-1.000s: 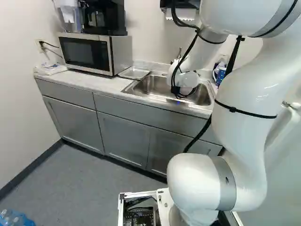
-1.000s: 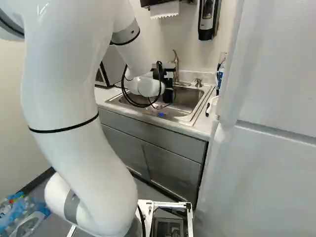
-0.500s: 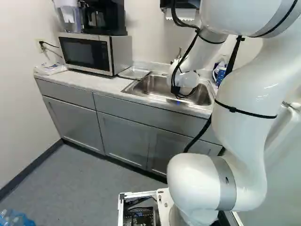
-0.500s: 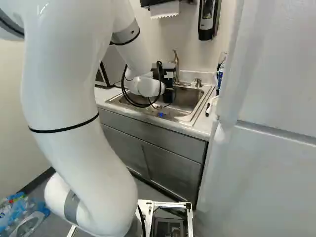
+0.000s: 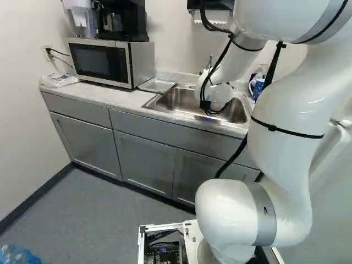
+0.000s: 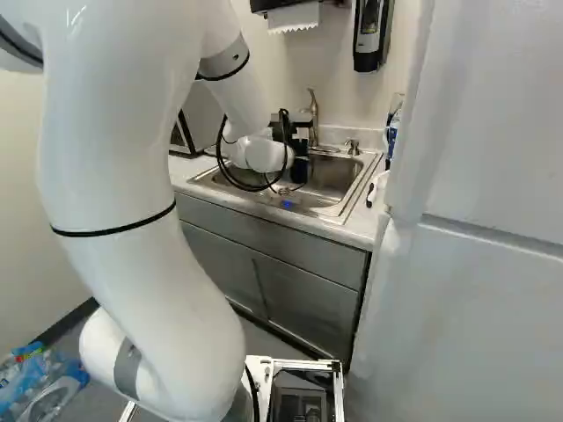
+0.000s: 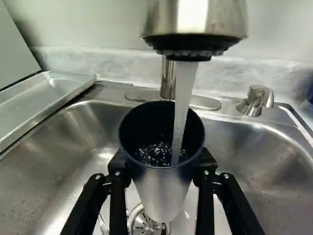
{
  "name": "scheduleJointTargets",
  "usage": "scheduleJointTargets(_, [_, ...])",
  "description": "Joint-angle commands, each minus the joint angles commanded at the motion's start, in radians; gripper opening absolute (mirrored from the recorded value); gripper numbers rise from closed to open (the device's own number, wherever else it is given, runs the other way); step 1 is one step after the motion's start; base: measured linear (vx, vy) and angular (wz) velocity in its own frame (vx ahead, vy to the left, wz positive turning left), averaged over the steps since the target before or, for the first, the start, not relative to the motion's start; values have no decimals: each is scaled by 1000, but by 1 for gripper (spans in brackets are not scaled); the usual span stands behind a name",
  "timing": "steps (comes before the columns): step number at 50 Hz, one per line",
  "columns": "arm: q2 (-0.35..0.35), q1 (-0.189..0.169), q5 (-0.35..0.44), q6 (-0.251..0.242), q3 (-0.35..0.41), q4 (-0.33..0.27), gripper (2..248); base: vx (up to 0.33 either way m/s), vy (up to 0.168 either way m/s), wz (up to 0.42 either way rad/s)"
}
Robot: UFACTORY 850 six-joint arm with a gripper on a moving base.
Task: Rinse the cup and place it in the tray
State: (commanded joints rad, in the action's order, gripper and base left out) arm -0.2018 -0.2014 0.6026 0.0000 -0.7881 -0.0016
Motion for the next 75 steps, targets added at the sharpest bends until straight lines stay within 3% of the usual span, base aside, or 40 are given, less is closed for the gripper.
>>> scheduleJointTargets(75, [0, 0, 0, 0, 0, 0, 126, 0, 0, 0])
